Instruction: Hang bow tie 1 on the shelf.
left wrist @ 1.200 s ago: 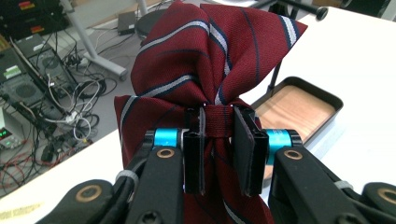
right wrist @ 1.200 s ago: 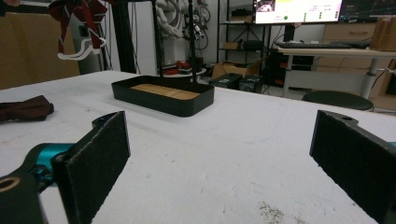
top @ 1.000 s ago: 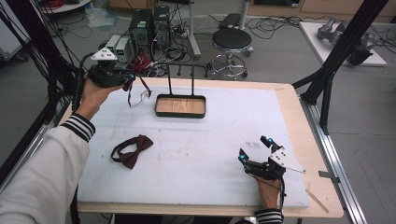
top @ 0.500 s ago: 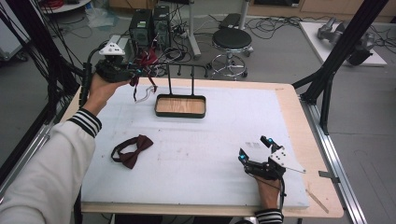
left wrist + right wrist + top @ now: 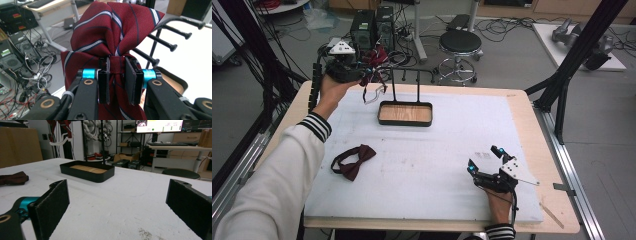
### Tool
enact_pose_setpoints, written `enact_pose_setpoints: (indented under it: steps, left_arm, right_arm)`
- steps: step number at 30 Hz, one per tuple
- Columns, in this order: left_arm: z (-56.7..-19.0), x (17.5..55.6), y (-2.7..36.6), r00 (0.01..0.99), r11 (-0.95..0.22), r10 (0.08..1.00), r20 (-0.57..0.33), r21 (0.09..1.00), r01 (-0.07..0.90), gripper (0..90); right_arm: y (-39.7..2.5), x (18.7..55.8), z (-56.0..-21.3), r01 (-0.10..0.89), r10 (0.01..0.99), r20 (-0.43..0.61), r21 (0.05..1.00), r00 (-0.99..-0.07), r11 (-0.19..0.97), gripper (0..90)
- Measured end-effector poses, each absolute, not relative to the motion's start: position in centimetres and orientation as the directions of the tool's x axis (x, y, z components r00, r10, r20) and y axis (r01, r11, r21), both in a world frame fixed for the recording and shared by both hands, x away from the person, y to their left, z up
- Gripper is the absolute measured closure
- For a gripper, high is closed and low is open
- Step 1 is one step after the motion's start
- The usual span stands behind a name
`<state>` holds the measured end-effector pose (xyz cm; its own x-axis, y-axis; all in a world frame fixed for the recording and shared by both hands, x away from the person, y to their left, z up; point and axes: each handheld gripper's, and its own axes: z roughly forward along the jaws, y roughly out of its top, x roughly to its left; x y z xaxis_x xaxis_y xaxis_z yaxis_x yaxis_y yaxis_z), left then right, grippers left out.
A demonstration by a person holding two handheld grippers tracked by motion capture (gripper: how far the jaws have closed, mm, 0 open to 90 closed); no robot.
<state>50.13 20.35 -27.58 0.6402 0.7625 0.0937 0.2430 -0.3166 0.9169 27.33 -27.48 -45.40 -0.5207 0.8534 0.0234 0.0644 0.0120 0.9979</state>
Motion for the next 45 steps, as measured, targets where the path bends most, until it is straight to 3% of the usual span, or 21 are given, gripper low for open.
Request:
enact_pose_setpoints:
  steps: [45]
  left_arm:
    - [-34.0,51.7,23.3,0.531,-0.302,0.846,0.044,0.86,0.41,74.6]
  right_arm:
    - [-27.5,27.3,-45.4,0.062,0.853,0.02,0.998,-0.521,0.014,4.1]
